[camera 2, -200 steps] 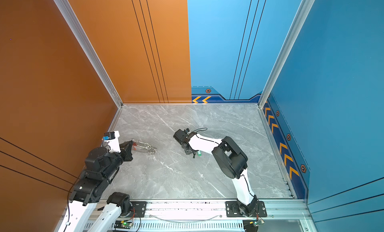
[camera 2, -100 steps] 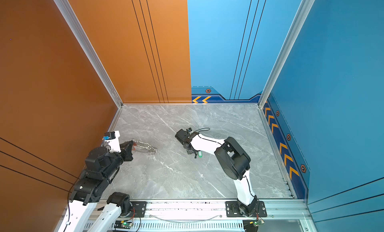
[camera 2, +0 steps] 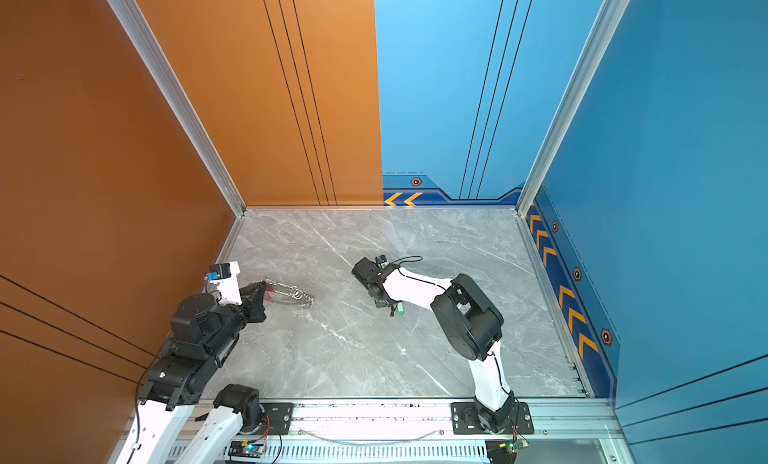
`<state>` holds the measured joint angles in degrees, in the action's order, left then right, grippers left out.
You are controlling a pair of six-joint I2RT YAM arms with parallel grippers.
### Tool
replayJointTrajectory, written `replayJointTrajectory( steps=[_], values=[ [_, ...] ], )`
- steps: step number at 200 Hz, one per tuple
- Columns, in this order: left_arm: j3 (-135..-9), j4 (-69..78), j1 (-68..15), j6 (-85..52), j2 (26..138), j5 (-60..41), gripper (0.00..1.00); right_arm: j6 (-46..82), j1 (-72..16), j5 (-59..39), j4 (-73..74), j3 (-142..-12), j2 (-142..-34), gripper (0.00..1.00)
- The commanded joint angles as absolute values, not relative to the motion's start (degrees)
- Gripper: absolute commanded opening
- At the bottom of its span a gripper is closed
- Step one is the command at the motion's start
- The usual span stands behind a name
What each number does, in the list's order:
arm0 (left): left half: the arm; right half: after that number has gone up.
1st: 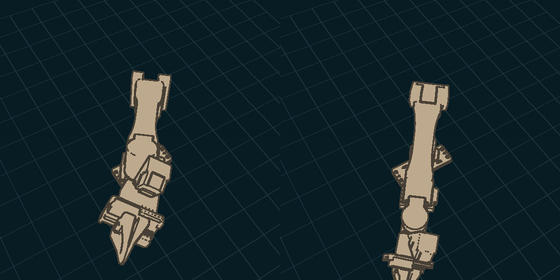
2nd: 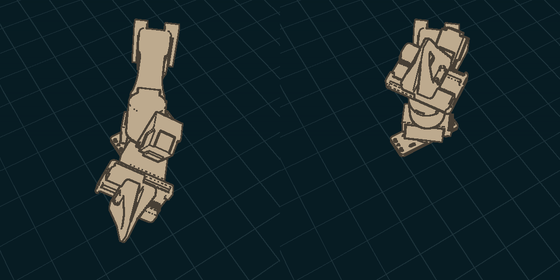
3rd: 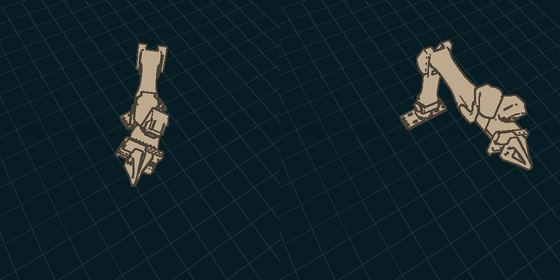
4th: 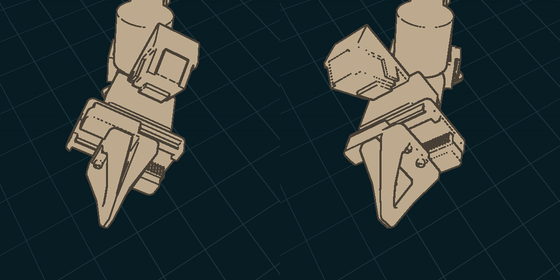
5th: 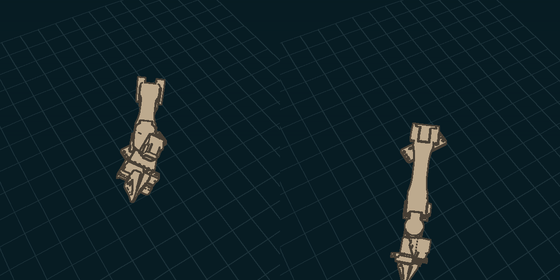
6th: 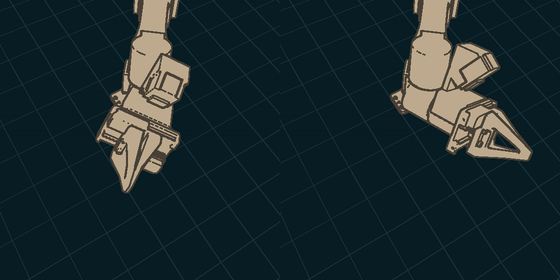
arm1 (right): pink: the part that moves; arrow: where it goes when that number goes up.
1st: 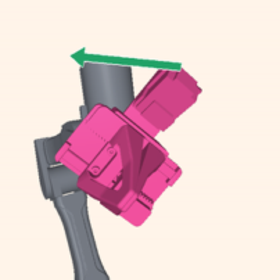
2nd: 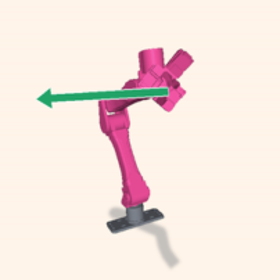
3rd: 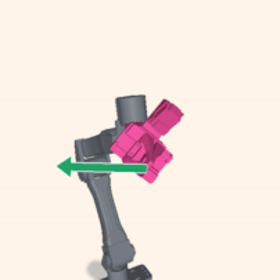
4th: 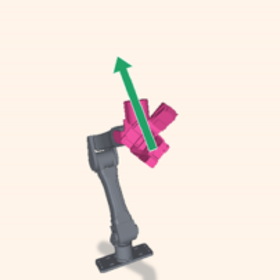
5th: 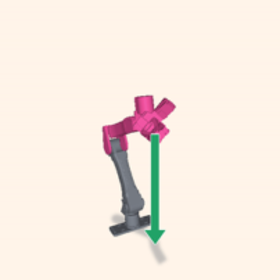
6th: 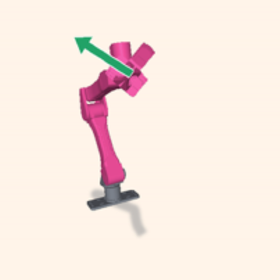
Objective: Put the keys on the keyring
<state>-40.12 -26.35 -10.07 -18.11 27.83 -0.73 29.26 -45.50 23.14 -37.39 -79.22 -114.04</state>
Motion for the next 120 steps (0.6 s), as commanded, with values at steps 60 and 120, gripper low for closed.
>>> replayJointTrajectory(
  steps=[60, 120],
  values=[
    [-39.7, -22.2, -9.4, -18.7, 27.4, -2.1, 0.00, 34.5, -43.7, 19.8, -36.0, -78.2, -115.0, 0.32],
    [-39.6, -22.1, -9.5, -18.7, 27.3, -2.0, 0.00, 35.3, -43.4, 17.6, -34.3, -76.7, -115.8, 0.26]
  ],
)
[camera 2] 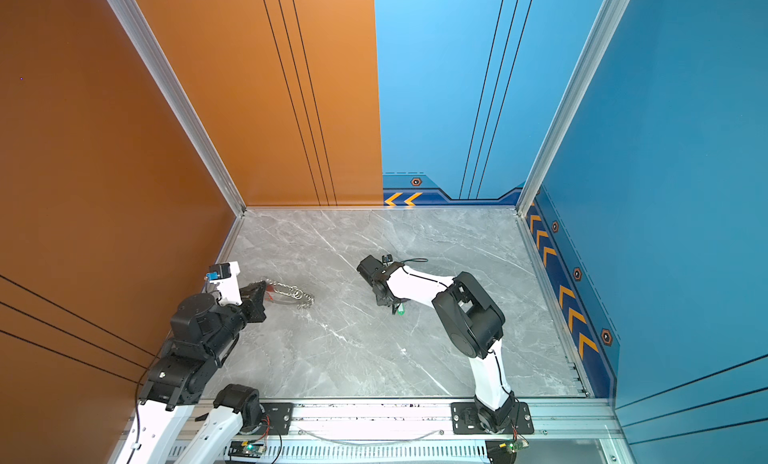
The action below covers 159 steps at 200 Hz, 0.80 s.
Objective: Put the keys on the keyring
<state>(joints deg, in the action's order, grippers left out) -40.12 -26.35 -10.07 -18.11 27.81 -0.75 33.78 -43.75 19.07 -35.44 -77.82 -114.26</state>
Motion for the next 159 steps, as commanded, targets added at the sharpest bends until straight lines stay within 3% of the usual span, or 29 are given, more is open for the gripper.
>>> replayJointTrajectory(
  steps=[1, 106, 159],
  values=[
    [-39.6, -22.1, -9.4, -18.7, 27.3, -2.0, 0.00, 35.3, -43.4, 17.6, -34.3, -76.8, -115.8, 0.26],
    [-39.6, -22.1, -9.4, -18.8, 27.7, -2.2, 0.00, 36.9, -43.1, 16.5, -32.8, -74.4, -114.9, 0.23],
    [-39.6, -22.2, -9.4, -18.8, 27.7, -2.3, 0.00, 35.6, -43.6, 20.5, -33.6, -71.7, -107.9, 0.35]
  ],
)
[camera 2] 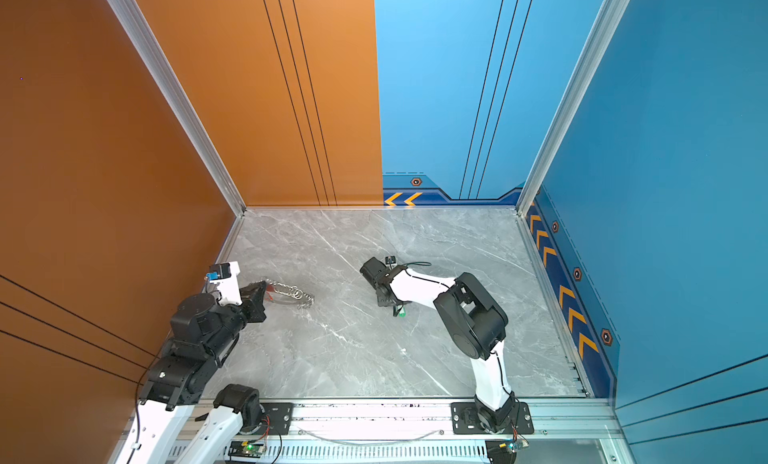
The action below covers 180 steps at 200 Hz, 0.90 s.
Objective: Put the keys on the keyring
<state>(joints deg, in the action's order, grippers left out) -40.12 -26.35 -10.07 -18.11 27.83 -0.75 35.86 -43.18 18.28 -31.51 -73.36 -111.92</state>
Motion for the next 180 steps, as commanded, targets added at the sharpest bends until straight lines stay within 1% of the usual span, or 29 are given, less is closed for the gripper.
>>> replayJointTrajectory(
  steps=[1, 23, 49, 52, 56, 62, 72, 100, 144, 180],
  values=[
    [-39.6, -22.2, -9.4, -18.8, 27.7, -2.3, 0.00, 35.6, -43.7, 20.4, -33.6, -71.7, -107.8, 0.35],
    [-39.6, -22.1, -9.4, -18.8, 27.7, -2.3, 0.00, 35.2, -43.7, 17.8, -33.2, -70.9, -106.9, 0.46],
    [-39.6, -22.1, -9.4, -18.8, 27.5, -2.4, 0.00, 34.8, -44.3, 19.1, -33.5, -71.3, -108.5, 0.65],
    [-39.6, -22.0, -9.4, -18.8, 27.5, -2.3, 0.00, 34.9, -44.3, 19.3, -33.6, -71.6, -108.8, 0.70],
    [-39.6, -22.0, -9.4, -18.8, 27.5, -2.3, 0.00, 34.9, -44.3, 19.5, -33.7, -71.7, -109.1, 0.74],
    [-39.6, -22.1, -9.4, -18.8, 27.5, -2.4, 0.00, 34.9, -44.4, 19.8, -33.8, -72.0, -109.5, 0.78],
    [-39.6, -22.1, -9.4, -18.8, 27.5, -2.4, 0.00, 34.8, -44.4, 20.0, -33.9, -72.7, -110.2, 0.81],
    [-39.6, -22.1, -9.4, -18.8, 27.5, -2.4, 0.00, 34.7, -43.8, 20.5, -34.4, -74.4, -112.2, 0.85],
    [-39.6, -22.1, -9.4, -18.8, 27.4, -2.2, 0.00, 34.6, -42.9, 20.4, -34.5, -74.2, -113.7, 0.84],
    [-39.6, -22.1, -9.5, -18.7, 27.5, -2.1, 0.00, 34.9, -44.0, 20.7, -34.8, -70.5, -111.5, 0.83]
  ],
)
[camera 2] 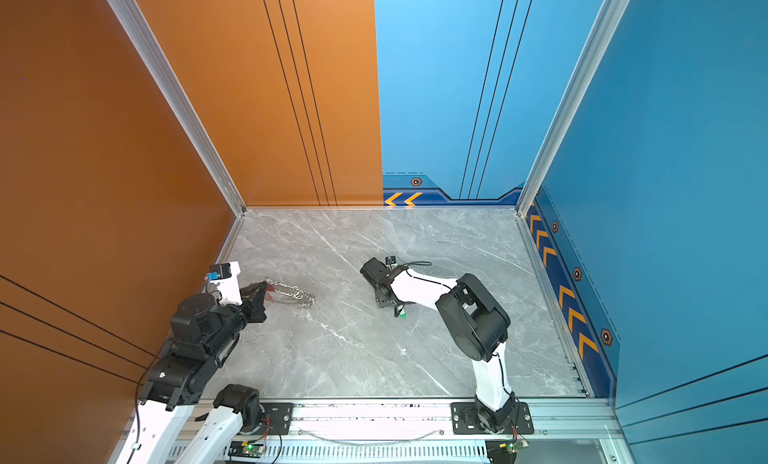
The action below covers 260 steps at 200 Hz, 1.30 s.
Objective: Put the keys on the keyring
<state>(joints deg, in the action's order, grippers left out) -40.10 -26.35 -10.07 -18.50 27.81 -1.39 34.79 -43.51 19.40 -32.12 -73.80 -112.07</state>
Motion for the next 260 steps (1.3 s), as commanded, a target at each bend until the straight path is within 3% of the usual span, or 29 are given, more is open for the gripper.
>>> replayJointTrajectory(
  steps=[1, 47, 140, 211, 260],
  values=[
    [-39.6, -22.1, -9.4, -18.8, 27.5, -2.1, 0.00, 34.9, -44.0, 20.7, -34.8, -70.3, -111.4, 0.83],
    [-39.6, -22.0, -9.4, -18.9, 27.9, -2.4, 0.00, 36.0, -44.6, 20.7, -35.1, -64.4, -106.7, 0.76],
    [-39.4, -21.5, -9.4, -18.7, 28.0, -2.9, 0.00, 33.3, -42.1, 21.1, -35.4, -64.9, -103.5, 0.34],
    [-39.4, -21.5, -9.4, -18.6, 27.8, -2.9, 0.00, 31.7, -41.4, 20.0, -34.4, -68.3, -104.9, 0.44],
    [-39.4, -21.5, -9.4, -18.6, 27.8, -2.8, 0.00, 32.3, -40.6, 17.0, -31.8, -68.0, -106.6, 0.34]
  ],
)
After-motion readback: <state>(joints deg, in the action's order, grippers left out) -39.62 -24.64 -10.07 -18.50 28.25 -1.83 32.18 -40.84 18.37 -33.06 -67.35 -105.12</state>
